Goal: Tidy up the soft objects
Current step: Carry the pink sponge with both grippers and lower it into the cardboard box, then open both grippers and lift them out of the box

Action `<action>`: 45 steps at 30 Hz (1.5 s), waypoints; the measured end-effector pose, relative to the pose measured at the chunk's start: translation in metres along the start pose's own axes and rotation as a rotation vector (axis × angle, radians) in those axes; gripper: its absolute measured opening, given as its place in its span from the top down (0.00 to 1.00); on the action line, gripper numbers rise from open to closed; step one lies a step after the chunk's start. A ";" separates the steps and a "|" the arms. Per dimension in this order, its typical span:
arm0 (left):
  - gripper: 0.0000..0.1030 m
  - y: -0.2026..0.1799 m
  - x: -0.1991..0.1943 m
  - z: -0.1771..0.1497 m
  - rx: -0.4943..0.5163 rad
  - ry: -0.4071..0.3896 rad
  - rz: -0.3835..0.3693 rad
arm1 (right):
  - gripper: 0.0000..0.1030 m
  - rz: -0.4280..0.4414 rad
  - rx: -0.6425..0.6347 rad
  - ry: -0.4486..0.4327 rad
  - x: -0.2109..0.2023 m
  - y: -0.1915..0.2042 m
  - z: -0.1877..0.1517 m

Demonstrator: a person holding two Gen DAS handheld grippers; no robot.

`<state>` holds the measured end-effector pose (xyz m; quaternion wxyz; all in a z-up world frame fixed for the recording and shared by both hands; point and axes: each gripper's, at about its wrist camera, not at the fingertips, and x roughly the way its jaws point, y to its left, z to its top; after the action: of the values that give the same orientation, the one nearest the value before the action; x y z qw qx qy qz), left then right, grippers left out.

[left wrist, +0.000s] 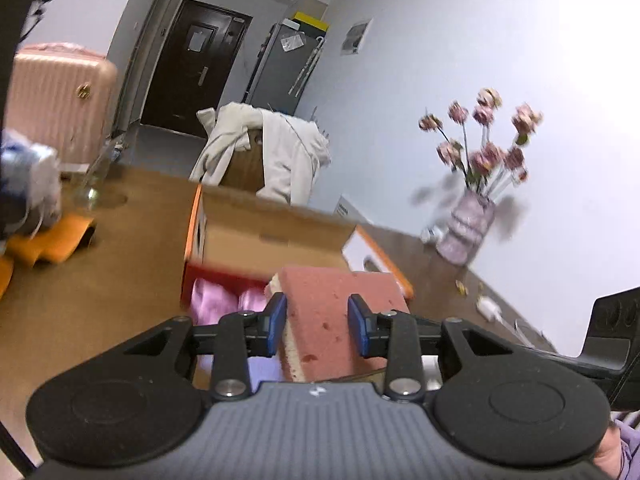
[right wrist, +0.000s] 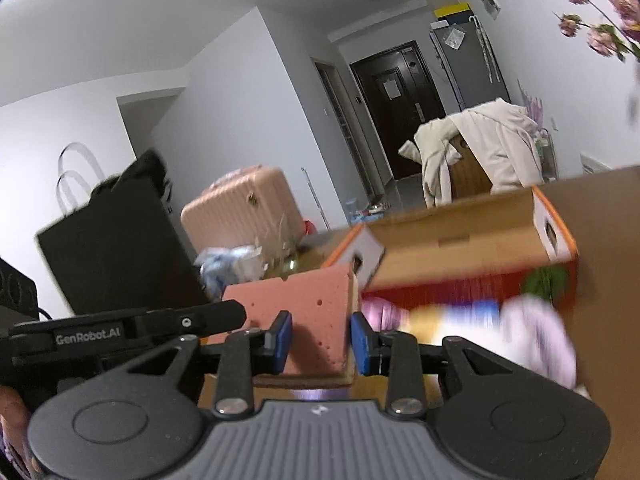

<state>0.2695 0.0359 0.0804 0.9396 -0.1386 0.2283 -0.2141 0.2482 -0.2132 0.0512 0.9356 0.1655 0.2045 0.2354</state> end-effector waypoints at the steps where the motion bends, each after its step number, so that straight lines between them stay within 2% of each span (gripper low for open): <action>1: 0.67 0.000 0.012 0.014 -0.003 -0.009 0.001 | 0.70 0.009 0.003 -0.001 0.010 -0.006 0.016; 5: 0.67 0.007 0.061 0.058 0.001 -0.002 0.020 | 0.70 0.006 0.003 0.024 0.055 -0.029 0.066; 8: 0.67 0.019 0.104 0.087 -0.008 0.014 0.041 | 0.70 0.009 0.051 0.065 0.096 -0.050 0.098; 11: 0.67 0.043 0.153 0.112 -0.074 0.079 0.040 | 0.70 -0.007 0.097 0.118 0.146 -0.075 0.123; 14: 0.67 0.070 0.203 0.127 -0.146 0.156 0.045 | 0.70 -0.030 0.156 0.175 0.196 -0.106 0.135; 20: 0.67 0.104 0.281 0.130 -0.126 0.256 0.153 | 0.70 -0.075 0.234 0.297 0.283 -0.147 0.136; 24: 0.66 0.120 0.316 0.124 -0.101 0.296 0.215 | 0.69 -0.109 0.261 0.364 0.321 -0.160 0.126; 26: 0.60 0.124 0.325 0.121 -0.088 0.300 0.228 | 0.69 -0.123 0.256 0.390 0.332 -0.160 0.120; 31: 0.57 0.123 0.324 0.118 -0.069 0.296 0.225 | 0.68 -0.131 0.237 0.416 0.341 -0.158 0.112; 36: 0.57 0.113 0.305 0.124 -0.047 0.287 0.223 | 0.68 -0.165 0.198 0.412 0.335 -0.153 0.123; 40: 0.55 0.100 0.277 0.137 -0.021 0.256 0.230 | 0.68 -0.171 0.188 0.376 0.310 -0.145 0.139; 45: 0.42 0.071 0.221 0.149 0.043 0.202 0.233 | 0.68 -0.163 0.161 0.320 0.256 -0.124 0.159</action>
<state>0.5440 0.0187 0.1014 0.9330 -0.0688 0.3316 -0.1215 0.5739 -0.2207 0.0598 0.8909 0.1831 0.3816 0.1648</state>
